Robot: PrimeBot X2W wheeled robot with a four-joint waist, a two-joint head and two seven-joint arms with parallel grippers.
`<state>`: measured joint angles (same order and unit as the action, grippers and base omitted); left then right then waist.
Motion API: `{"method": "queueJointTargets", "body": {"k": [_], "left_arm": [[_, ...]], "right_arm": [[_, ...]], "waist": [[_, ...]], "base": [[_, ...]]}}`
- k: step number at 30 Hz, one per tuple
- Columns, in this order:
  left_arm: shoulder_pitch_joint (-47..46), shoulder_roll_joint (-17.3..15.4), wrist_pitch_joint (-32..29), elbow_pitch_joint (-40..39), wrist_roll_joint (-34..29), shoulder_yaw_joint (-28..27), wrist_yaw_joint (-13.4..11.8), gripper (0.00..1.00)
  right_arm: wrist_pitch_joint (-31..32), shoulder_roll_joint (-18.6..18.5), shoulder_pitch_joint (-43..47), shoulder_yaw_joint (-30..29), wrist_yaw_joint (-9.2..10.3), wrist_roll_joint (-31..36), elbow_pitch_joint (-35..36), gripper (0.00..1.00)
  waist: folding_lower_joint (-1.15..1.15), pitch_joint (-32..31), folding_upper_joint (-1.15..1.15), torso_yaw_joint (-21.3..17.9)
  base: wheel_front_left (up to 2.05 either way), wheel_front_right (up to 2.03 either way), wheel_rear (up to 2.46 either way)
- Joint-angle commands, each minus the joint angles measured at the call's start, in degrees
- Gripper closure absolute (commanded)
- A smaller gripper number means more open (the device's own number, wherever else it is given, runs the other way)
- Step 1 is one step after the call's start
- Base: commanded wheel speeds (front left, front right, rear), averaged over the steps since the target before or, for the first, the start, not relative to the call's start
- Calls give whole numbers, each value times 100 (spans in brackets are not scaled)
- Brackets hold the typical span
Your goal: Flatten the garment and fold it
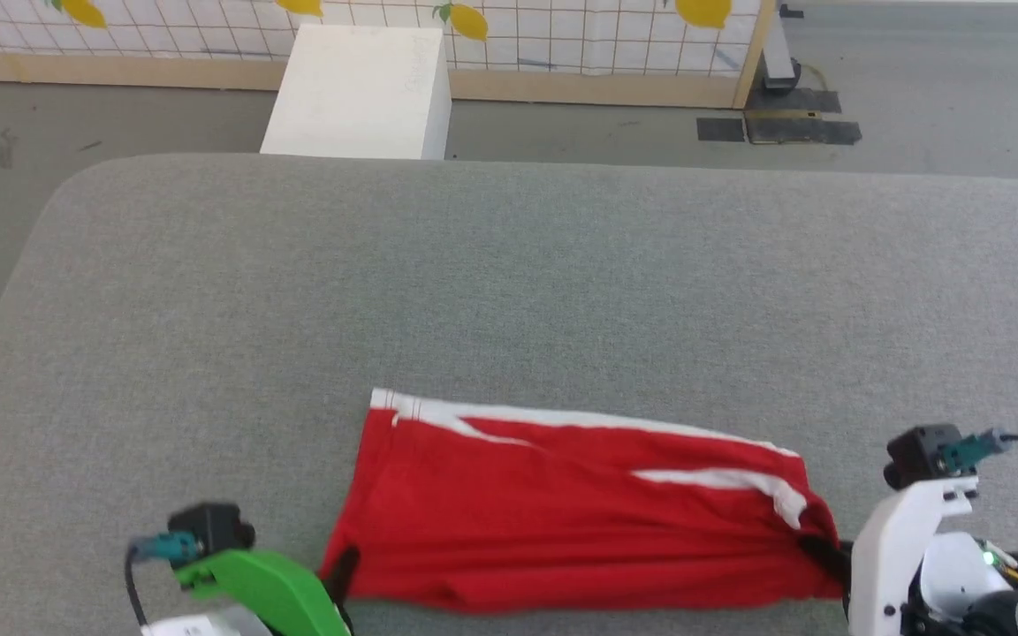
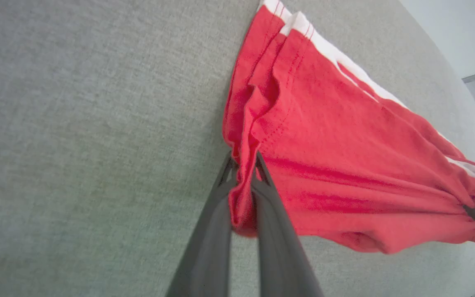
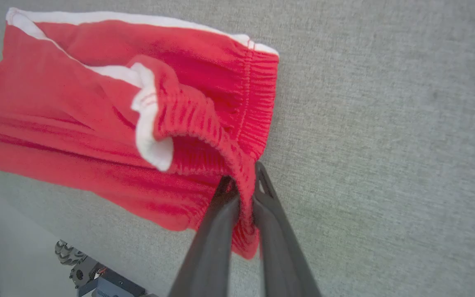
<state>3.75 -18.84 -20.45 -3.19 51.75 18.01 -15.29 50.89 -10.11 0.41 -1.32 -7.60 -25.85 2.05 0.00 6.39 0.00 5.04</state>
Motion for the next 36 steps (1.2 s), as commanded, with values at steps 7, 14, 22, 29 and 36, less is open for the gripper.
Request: {"method": "queueJointTargets", "body": {"k": [7,14,22,29,36], "left_arm": [[262,24,-57,157,0,79,-152,29],[40,-124,265,-46,-65,-286,-174,0],[-373,-407,1919,-236,-1051,-579,150,0],[-657,-339,3437,-27,-2092,-478,424,0],[-789,-25,3541,-140,-2814,-666,640,0]], "right_arm": [[-138,-59,198,-30,11,275,-139,93],[-377,-32,190,52,11,244,-48,0],[-595,-25,21,22,11,506,259,0],[-1039,223,-486,126,11,1063,-381,0],[-1094,326,-845,426,11,1277,-1217,0]], "waist": [[0,7,0,-10],[0,-64,0,-39],[0,-48,0,-86],[0,165,0,-47],[0,322,0,96]], "base": [[0,0,0],[0,0,0],[0,0,0],[0,0,0],[0,0,0]]}}
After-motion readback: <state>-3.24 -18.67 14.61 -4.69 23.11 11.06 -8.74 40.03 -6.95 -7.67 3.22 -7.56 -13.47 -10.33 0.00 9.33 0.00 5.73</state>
